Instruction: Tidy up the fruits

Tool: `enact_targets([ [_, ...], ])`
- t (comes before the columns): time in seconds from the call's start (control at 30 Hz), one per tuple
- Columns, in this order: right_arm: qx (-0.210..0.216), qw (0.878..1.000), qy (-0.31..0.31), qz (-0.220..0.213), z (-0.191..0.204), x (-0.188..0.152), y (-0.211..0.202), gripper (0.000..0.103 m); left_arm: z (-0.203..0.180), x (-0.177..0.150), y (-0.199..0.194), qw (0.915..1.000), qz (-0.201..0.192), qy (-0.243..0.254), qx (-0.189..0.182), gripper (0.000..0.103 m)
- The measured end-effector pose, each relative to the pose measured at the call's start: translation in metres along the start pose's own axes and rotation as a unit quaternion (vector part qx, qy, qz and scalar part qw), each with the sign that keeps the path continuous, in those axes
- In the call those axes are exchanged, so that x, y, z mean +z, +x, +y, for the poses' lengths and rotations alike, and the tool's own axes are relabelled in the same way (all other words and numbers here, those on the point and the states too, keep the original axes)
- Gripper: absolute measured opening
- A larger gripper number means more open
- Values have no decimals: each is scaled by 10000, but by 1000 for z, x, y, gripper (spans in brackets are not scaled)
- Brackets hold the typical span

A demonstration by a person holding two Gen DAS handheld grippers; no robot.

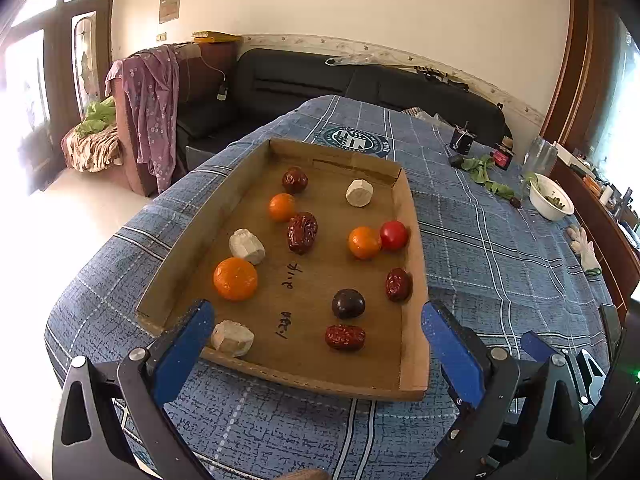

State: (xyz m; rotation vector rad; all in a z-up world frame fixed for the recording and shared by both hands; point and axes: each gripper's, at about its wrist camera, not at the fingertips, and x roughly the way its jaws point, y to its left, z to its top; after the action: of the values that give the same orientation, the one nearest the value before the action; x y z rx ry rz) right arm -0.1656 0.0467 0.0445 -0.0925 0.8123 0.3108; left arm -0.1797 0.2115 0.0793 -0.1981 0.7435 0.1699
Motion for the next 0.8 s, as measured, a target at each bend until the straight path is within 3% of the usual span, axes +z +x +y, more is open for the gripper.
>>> enact_targets([
  [0.8, 25, 9999, -120, 9, 4, 0, 2, 95, 5, -4, 2, 9999, 51, -145, 65, 103],
])
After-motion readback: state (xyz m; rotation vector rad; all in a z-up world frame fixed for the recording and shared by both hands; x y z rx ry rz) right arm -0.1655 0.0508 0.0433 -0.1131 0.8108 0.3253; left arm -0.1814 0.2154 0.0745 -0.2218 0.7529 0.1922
